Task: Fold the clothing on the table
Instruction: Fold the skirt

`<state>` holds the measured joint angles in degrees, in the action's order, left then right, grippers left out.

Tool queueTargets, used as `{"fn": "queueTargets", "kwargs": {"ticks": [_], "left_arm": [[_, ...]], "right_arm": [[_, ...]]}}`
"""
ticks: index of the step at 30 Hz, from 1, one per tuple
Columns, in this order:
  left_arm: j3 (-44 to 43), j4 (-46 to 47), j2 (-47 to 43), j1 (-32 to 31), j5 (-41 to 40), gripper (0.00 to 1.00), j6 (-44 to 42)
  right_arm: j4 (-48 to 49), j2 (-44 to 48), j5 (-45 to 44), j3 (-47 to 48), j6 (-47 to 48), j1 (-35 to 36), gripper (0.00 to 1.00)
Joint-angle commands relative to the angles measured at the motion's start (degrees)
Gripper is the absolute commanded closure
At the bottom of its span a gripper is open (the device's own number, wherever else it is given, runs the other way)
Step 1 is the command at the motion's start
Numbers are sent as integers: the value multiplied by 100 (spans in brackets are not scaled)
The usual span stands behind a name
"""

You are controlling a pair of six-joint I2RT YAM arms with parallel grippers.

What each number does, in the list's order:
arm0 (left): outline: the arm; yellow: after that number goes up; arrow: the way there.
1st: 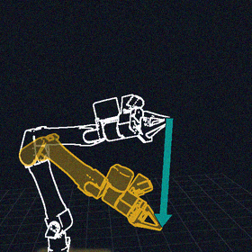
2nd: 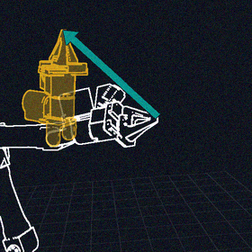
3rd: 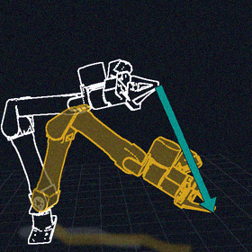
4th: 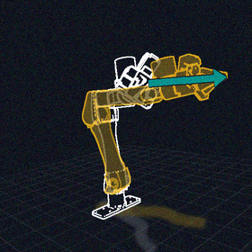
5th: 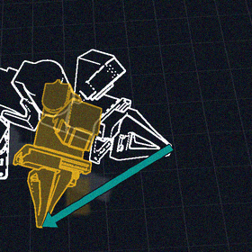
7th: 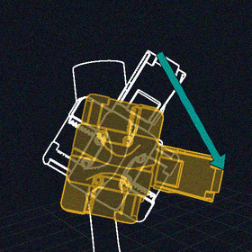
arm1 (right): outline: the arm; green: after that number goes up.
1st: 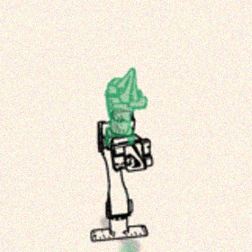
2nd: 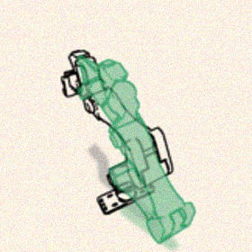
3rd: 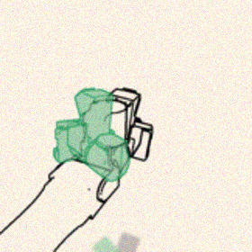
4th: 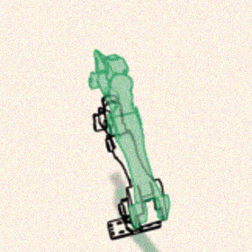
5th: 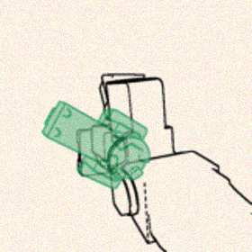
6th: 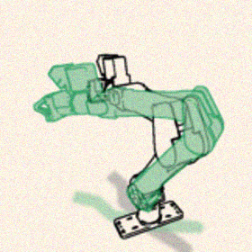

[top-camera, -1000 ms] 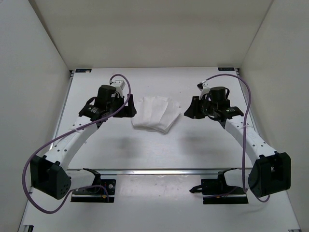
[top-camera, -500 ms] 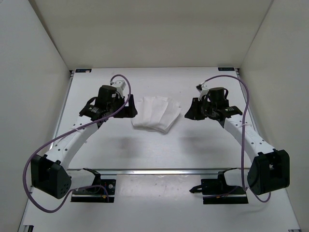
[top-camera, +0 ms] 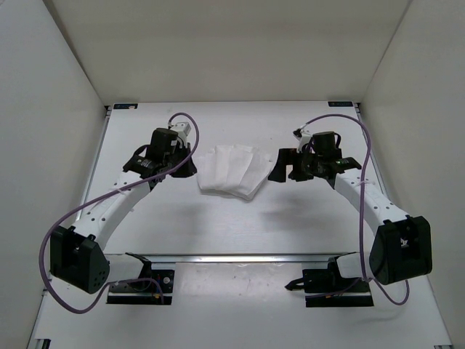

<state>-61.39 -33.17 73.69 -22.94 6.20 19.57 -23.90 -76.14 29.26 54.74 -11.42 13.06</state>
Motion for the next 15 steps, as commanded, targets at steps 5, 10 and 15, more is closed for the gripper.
{"fn": "queueTargets", "kwargs": {"ticks": [5, 10, 15], "left_arm": [[-93, 38, -74, 26, -40, 2, 38], [-93, -23, 74, 140, -22, 1, 3], [-584, -742, 610, 53, -373, 1, -68]], "right_arm": [[97, 47, 2, 264, 80, -57, 100], [-290, -243, 185, 415, 34, -242, 3], [-239, -95, 36, 459, 122, -111, 1]]}}
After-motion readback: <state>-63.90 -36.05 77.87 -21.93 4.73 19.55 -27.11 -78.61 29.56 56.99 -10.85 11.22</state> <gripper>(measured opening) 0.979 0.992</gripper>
